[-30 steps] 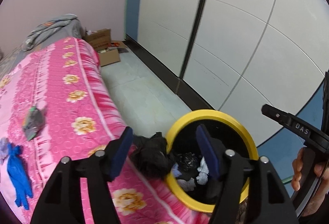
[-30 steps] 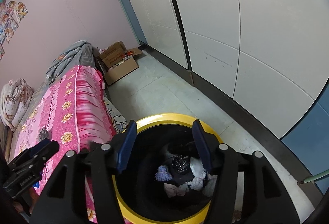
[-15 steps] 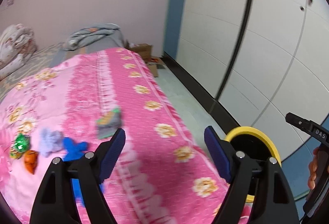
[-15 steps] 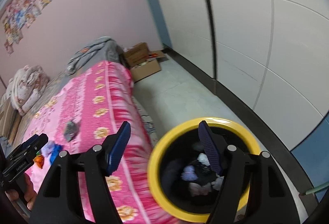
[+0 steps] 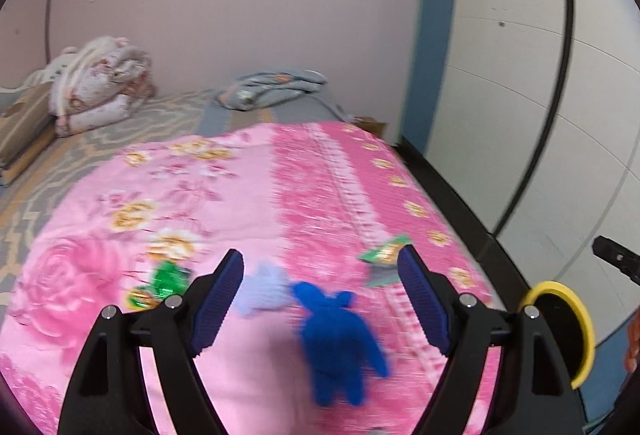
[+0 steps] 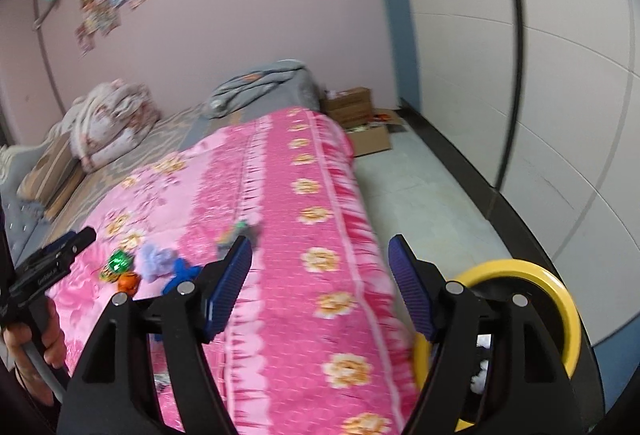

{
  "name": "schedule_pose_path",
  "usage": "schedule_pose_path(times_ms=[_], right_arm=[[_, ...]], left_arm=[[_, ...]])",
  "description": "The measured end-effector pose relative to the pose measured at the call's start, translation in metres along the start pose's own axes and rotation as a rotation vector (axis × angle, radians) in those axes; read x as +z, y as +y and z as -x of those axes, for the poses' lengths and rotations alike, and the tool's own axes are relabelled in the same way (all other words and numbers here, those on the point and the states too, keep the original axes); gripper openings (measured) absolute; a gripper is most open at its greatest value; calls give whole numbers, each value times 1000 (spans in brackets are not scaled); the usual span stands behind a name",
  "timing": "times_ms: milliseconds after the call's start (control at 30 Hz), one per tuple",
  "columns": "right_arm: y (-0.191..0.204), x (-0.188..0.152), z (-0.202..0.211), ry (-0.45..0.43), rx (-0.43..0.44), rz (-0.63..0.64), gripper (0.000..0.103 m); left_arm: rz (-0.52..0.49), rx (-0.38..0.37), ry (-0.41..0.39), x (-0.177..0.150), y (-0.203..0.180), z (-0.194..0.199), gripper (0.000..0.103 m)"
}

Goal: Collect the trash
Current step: 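Move both open tools back over the trash on the bed, then grasp the green-yellow candy wrapper with the left tool while the right tool grasps the blue glove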

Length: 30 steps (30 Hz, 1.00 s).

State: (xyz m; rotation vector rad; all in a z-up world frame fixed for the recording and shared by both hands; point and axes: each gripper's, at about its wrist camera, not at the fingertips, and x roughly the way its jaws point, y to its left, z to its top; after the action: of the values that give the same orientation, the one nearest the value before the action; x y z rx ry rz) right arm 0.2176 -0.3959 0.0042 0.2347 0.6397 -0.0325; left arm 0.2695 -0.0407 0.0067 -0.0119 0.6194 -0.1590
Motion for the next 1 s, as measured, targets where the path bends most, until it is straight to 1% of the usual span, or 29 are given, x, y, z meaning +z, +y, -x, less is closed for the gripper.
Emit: schedule_pose_path(times_ms=[133, 233, 433, 700, 800, 1000], right_arm=[[42, 0, -19, 29, 50, 52, 67], [70, -2, -34, 55, 80, 83, 67], [113, -13, -66, 106, 122, 138, 67], [154, -39, -114, 199, 150, 203, 67], [167, -52, -134, 245, 155, 231, 67], [182, -69, -163, 300, 154, 266, 67]], left_arm=[[45, 57, -11, 2, 49, 1, 76], [71, 91, -10, 2, 78, -1, 76], [126, 170, 14, -6, 137, -19, 76], [156, 228, 76, -26, 186, -54, 76], [163, 238, 99, -32, 197, -68, 76], [177, 241, 138, -41, 213, -96, 76]])
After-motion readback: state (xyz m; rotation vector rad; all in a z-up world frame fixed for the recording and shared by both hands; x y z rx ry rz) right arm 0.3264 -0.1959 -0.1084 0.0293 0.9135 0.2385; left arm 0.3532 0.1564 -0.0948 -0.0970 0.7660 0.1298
